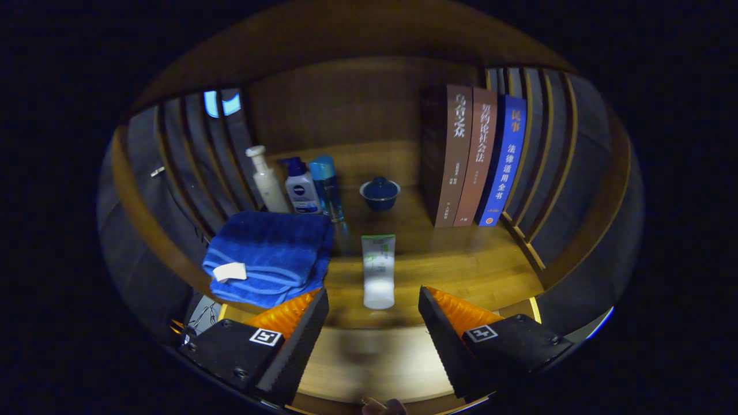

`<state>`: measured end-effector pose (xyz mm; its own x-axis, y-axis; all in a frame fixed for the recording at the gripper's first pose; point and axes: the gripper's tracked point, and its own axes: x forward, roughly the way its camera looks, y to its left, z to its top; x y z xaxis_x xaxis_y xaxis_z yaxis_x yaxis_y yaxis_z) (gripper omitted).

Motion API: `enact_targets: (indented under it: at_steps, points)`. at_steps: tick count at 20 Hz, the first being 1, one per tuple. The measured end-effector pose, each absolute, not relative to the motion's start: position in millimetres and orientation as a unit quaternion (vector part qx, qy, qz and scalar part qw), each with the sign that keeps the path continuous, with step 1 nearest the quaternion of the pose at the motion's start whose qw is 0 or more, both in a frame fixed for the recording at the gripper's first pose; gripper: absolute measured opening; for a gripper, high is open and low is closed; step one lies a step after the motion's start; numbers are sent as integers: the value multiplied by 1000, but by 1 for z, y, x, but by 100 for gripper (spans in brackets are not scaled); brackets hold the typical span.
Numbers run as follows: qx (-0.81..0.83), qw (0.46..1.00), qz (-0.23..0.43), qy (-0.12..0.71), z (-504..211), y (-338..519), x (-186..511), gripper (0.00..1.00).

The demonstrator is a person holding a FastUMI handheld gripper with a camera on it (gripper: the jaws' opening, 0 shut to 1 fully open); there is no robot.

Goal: Pull open the drawer, take out the items inside it, and place them on the countertop above the cabinet.

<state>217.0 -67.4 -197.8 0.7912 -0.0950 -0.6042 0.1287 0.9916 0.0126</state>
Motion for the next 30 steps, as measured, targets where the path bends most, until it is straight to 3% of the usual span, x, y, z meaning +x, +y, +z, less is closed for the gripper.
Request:
enact_targets:
  at_steps: [7,15,22,30]
  points:
    - [34,975,-28,219,-174,-29,104,99]
    - [42,981,-35,188,-235,-23,1,99]
    - [44,974,-58,215,-302,-30,-21,99]
    - [35,972,-85,218,-323,-43,-11,98]
